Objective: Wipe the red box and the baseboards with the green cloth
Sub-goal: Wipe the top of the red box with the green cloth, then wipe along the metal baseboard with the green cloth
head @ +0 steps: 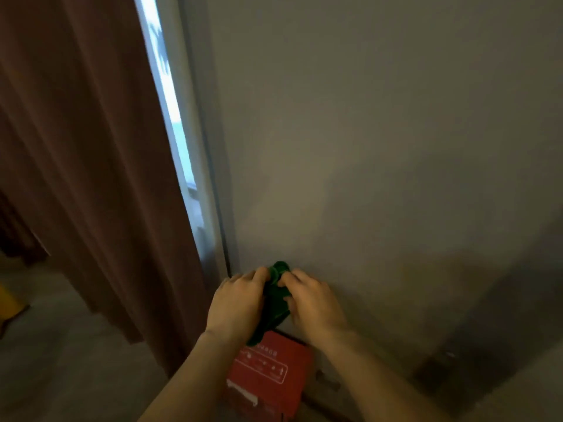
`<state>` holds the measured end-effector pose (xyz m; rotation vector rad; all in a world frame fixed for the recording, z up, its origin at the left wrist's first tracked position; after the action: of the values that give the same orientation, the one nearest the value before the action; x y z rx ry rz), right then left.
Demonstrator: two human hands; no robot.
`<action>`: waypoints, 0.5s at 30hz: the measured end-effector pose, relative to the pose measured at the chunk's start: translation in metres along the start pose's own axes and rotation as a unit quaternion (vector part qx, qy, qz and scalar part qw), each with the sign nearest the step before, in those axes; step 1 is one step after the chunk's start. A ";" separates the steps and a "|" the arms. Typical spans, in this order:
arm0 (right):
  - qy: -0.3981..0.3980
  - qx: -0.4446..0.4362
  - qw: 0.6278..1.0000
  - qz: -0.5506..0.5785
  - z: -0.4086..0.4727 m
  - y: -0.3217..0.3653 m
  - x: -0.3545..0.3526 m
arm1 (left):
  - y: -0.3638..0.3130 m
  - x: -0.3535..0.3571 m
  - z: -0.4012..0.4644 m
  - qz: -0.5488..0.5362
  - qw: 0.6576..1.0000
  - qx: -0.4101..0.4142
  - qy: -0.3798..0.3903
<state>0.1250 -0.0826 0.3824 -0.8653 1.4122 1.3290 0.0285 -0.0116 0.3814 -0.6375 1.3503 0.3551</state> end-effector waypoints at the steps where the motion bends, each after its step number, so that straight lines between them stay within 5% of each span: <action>1: -0.010 0.003 1.000 -0.004 -0.007 0.009 -0.014 | -0.004 -0.016 -0.007 0.009 1.000 0.002 -0.010; 15: -0.130 0.035 0.988 -0.069 -0.148 0.069 -0.150 | -0.116 -0.139 -0.094 0.016 0.991 0.107 -0.076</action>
<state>0.0741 -0.2352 0.5347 -0.7023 1.1663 1.2307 -0.0061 -0.1432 0.5332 -0.4036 1.2335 0.2737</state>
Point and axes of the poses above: each hand's wrist, its own z-axis towards the middle knuckle, its own x-axis out of the palm, y = z × x, the point moved 7 cm from there along z, towards the middle knuckle, and after that the axes turned 12 degrees about y, right-handed, at the moved point
